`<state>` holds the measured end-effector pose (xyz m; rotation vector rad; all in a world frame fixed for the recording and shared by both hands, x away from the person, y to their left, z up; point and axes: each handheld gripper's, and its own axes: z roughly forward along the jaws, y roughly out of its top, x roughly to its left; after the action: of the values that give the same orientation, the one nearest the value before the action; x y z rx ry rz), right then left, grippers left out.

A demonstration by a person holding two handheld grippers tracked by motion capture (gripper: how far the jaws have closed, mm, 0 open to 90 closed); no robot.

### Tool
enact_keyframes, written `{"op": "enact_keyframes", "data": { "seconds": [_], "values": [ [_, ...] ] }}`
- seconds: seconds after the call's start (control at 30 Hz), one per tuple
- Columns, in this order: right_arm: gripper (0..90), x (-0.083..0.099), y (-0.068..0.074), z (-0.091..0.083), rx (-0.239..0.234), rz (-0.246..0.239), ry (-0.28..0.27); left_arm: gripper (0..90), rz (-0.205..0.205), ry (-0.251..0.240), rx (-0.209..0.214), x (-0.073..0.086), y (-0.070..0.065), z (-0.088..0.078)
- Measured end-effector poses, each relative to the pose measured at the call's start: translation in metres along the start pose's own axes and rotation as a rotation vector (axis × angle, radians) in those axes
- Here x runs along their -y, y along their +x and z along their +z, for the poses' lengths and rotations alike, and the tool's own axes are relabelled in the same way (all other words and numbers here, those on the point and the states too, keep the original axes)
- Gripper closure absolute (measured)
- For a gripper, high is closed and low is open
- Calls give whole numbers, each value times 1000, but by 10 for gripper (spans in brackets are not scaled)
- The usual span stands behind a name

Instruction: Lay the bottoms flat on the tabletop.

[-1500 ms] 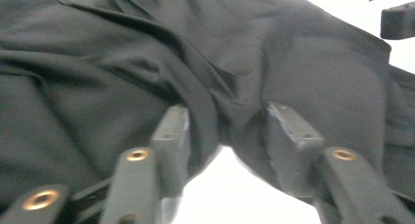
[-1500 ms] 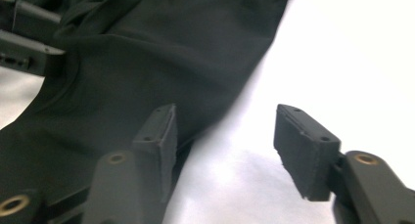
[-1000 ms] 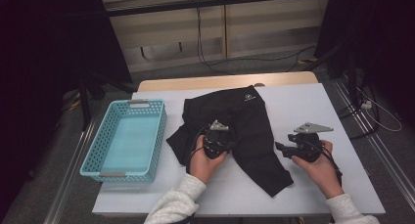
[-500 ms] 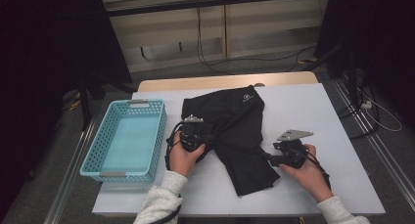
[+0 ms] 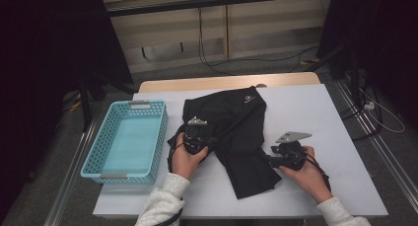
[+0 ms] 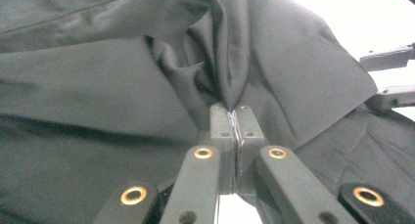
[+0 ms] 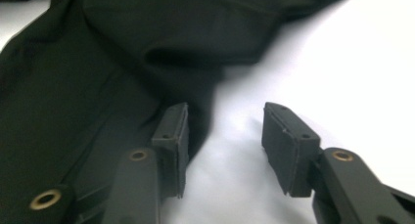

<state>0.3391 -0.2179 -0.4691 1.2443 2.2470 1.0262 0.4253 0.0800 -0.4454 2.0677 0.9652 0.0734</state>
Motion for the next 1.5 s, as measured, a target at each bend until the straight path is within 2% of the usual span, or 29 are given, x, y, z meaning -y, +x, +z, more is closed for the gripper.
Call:
{"op": "enact_keyframes", "data": {
  "seconds": [0.03,0.13,0.17,0.23,0.27,0.43,0.53,0.6,0.63,0.7,0.83,0.97,1.0,1.07,1.1,1.13,1.17,1.27,1.4,1.47,1.5],
  "values": [
    [577,-1,3,1,-2,-2,1,892,4,1,2,0,-1,0],
    [846,-1,8,0,-47,-23,2,892,10,4,8,0,-3,1],
    [887,-2,8,-1,-62,-20,10,892,12,2,7,0,-4,1],
    [894,-2,6,-5,-51,-30,16,892,11,-1,16,-1,-7,2],
    [895,-1,4,-8,-50,-21,18,892,18,3,21,-1,-8,3],
    [896,2,-12,-38,-12,6,-9,893,42,13,37,-3,-18,11],
    [859,5,-16,-54,1,18,-43,893,60,34,22,-5,-22,15],
    [823,7,-18,-59,22,18,-50,893,45,15,-10,-4,-19,15],
    [784,8,-19,-60,19,31,-58,893,35,13,1,-5,-16,13],
    [764,9,-20,-57,38,32,-55,893,20,2,-23,-5,-9,9],
    [692,14,-15,-43,3,27,-23,892,-8,-9,-28,-4,2,4],
    [630,16,-4,-26,-23,1,30,891,-4,-11,-21,-4,2,4],
    [609,16,-1,-22,-17,-4,28,891,0,-12,-17,-4,1,4],
    [662,14,2,-19,-42,2,15,891,7,-13,-12,-4,-2,6],
    [737,13,3,-19,-37,4,17,890,18,-6,-6,-5,-3,6],
    [860,12,3,-20,-48,0,17,890,22,-3,-2,-5,-4,6],
    [886,12,3,-21,-58,-3,18,890,25,-8,-2,-5,-6,7],
    [895,14,-1,-29,-57,-5,22,887,36,-2,13,-5,-9,10],
    [895,18,-14,-44,-13,15,15,866,65,5,20,-4,-15,15],
    [896,20,-20,-52,23,15,28,820,84,-2,20,-4,-17,18],
    [895,22,-23,-55,25,27,30,783,86,-1,17,-4,-18,19]
  ]
}}
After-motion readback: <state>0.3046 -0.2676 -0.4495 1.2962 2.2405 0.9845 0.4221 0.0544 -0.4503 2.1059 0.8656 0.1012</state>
